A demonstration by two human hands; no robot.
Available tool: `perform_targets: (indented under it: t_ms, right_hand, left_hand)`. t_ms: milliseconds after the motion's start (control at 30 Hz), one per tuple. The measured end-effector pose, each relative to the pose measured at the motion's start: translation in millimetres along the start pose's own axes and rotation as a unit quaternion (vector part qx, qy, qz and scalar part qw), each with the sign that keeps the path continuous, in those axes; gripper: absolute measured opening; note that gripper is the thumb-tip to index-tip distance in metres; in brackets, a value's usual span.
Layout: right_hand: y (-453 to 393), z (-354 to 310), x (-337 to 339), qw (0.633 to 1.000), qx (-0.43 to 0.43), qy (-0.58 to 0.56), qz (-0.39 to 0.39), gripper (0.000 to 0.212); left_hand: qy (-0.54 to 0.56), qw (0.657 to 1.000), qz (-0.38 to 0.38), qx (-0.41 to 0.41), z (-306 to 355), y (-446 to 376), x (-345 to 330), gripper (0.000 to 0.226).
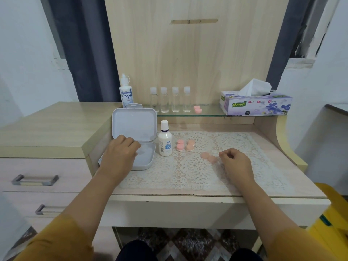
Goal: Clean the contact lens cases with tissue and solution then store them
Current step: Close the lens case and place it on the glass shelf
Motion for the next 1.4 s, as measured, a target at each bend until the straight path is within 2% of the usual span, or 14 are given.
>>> perform_targets:
  t_ms: [400,867,1200,1333,1400]
  right_hand:
    - [-1.1,0.5,-0.1,1.0,-0.002,0.004,0.0,0.017]
    - [-1.1,1.2,-0.1,1.0,-0.001,0.006,-0.001,0.016]
    - [-0.3,-0.3,0.0,1.0,0.003,0.01,0.0,0.016]
    - [-0.3,0.4,0.0,1.0,0.003,0.008,0.0,0.016]
    - [-1.0,0.4,-0.1,1.0,-0.002,-0.003,-0.001,0.016]
  left_hand:
    - [-0.036,0.998,0.034,0.04,-2.7,2.3,0.0,0.027]
    - [-0.05,0.995,0.014,0.08,-7.7,4.6,-0.8,0.028]
    - [0.036,0.969,-0.002,0.246,-15.3,8.9,-5.0,0.019]
    - [0.124,0.935,0.066,0.324,-7.1,9.4,3.2,0.026]
    - [0.159,0.93,0.123,0.308,5.1,5.1,10.0,0.031]
Point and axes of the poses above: each hand's wrist, its own y-axis away from the middle knuckle, its own x-axis out of the back of the hand, z = x × y, the point moved 5 cm from there along -y, towards the middle knuckle, and after that the axes turned 10 degrees about -x, right-handed, at the moved point
